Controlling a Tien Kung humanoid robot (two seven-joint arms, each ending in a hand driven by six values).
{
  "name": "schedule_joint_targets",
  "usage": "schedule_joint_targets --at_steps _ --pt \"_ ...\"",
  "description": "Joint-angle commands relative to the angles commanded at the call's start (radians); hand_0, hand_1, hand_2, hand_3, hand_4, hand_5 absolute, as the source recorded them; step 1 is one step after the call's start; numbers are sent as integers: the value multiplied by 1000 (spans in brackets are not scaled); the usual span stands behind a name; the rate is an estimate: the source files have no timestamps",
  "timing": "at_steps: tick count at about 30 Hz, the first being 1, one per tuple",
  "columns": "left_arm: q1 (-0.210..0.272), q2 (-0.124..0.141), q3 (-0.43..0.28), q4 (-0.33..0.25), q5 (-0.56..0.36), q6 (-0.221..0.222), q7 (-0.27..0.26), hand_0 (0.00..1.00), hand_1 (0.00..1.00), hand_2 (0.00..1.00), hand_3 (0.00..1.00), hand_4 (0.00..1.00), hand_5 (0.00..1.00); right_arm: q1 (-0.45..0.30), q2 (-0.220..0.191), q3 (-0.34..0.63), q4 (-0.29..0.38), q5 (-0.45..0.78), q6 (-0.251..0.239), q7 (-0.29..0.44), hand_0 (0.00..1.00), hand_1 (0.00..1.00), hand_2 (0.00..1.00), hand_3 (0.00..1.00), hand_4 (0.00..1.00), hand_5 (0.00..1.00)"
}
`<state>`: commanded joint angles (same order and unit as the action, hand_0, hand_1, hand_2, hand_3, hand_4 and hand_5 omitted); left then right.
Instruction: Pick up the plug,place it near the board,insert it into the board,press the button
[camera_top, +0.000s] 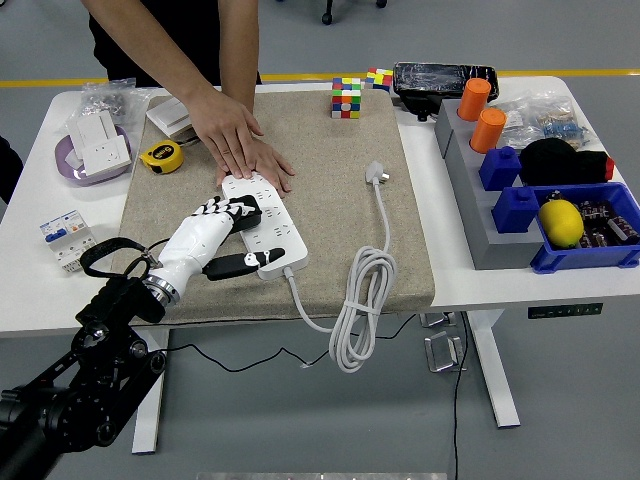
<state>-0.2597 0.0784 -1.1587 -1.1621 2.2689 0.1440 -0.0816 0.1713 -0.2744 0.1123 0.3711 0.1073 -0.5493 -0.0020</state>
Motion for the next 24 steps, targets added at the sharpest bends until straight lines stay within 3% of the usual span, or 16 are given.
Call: schedule_joint_targets --at_steps 6,12,13,18,19,24 --pt "22 11 17 -120 -36 3 -8 982 938 869 849 998 998 -2 0 -3 -1 -1 2 -5 823 782 756 757 998 998" --pt "59 33 52 -284 -100 -35 31 953 921 868 859 998 998 -2 0 1 -1 -4 2 -8 823 782 756 758 998 998" --pt "70 34 54 -320 -87 -60 51 572 588 542 876 887 503 -2 1 1 -1 -4 2 -9 822 782 756 757 998 998" --pt "104 36 65 -454 0 -200 113 572 588 542 876 887 503 -2 1 3 -2 -4 3 -12 822 782 756 757 998 998" --pt "108 38 68 -473 0 -227 122 240 128 214 848 547 196 -2 1 4 -2 -4 3 -12 822 782 756 758 998 998" --pt "116 39 72 -516 0 -313 164 240 128 214 848 547 196 -1 1 8 0 -8 3 -12 822 782 756 758 998 998"
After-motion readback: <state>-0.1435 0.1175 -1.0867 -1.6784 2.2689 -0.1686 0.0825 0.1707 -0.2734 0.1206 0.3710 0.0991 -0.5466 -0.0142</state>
